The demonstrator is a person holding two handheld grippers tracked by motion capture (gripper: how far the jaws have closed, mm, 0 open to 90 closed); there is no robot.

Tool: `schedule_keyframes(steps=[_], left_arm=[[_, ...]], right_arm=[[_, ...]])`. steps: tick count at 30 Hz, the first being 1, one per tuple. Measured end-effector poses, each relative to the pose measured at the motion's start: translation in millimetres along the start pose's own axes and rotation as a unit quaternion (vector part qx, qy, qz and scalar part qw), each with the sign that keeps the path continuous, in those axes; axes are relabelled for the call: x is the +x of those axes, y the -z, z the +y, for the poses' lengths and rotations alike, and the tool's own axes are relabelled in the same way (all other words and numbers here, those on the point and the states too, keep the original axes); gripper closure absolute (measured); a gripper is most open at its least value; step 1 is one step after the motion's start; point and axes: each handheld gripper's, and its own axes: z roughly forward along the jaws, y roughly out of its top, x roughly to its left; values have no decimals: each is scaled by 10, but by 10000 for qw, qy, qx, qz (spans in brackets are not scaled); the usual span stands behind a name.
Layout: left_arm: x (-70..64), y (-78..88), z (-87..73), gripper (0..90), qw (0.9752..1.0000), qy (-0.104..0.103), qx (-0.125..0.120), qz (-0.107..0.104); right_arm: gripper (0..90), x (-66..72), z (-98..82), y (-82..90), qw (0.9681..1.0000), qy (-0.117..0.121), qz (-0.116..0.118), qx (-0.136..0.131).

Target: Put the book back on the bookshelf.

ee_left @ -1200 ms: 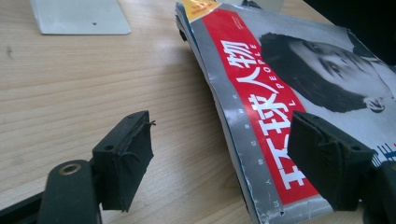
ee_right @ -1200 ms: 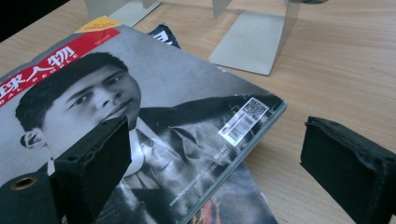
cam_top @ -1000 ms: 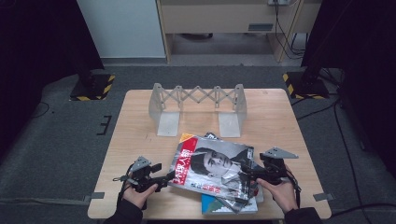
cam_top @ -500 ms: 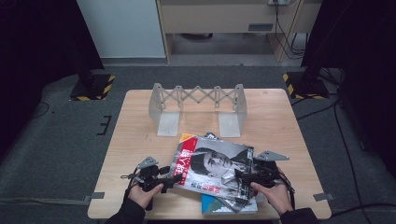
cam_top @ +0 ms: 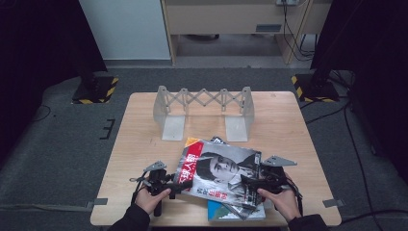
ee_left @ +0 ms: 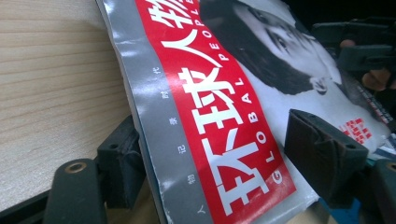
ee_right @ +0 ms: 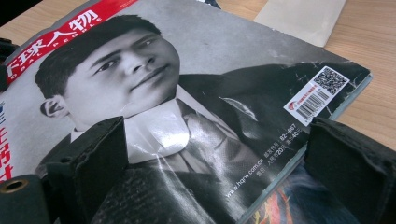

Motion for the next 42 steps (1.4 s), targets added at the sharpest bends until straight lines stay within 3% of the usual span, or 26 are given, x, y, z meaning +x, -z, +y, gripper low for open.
schedule_keyframes(steps=[2,5,7,9,11,14,18,31,38,42], left_arm=[[0,16,6,289,10000,-10,-24,3],[-42,133,64,373,9993,-150,-333,-37],[-101,185,105,374,9979,-228,-597,-144],[-112,186,117,376,9975,-247,-646,-154],[-94,123,122,372,9980,-107,-575,-239],[-92,72,116,361,9987,-114,-467,-185],[-107,7,150,382,9988,-66,-385,-285],[-180,126,232,579,9957,161,-621,-675],[-241,181,316,638,9953,165,-595,-745],[-308,202,369,637,9961,-2,-575,-665]], right_arm=[[58,3,-2,-4,10000,-1,-9,-12],[45,-1,-9,-11,10000,34,1,-16],[41,-7,-13,-10,10000,-33,38,-41],[40,-16,-14,-9,9999,-61,59,-69],[40,-20,-18,-7,9999,-98,81,-78],[40,-8,-18,-12,10000,-54,46,-70],[38,-18,-19,-11,9999,-36,64,-73],[67,-56,5,26,9996,-204,180,-122],[71,-146,39,113,9992,-261,42,-307],[73,-256,41,179,9986,-336,-123,-388]])
